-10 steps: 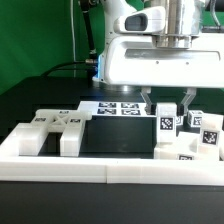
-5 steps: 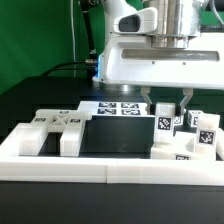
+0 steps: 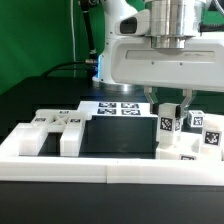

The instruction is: Assemble chair

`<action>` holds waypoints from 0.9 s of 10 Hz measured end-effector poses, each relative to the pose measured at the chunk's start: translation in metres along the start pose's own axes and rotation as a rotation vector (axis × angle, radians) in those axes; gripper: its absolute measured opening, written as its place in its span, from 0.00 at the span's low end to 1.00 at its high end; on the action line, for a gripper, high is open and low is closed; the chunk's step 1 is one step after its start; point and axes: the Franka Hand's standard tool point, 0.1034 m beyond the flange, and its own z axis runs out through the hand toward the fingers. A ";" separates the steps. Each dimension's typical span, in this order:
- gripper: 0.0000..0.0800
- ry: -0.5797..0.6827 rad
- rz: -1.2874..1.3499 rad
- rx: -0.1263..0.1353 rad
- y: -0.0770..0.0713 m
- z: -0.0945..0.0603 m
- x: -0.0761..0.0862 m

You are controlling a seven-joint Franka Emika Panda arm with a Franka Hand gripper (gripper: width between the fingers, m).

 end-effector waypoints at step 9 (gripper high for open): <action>0.36 -0.022 0.535 0.019 -0.007 0.002 -0.005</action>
Offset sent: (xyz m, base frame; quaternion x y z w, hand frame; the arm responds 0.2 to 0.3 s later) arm 0.0038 0.0018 -0.0070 -0.0099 -0.0083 0.1667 0.9859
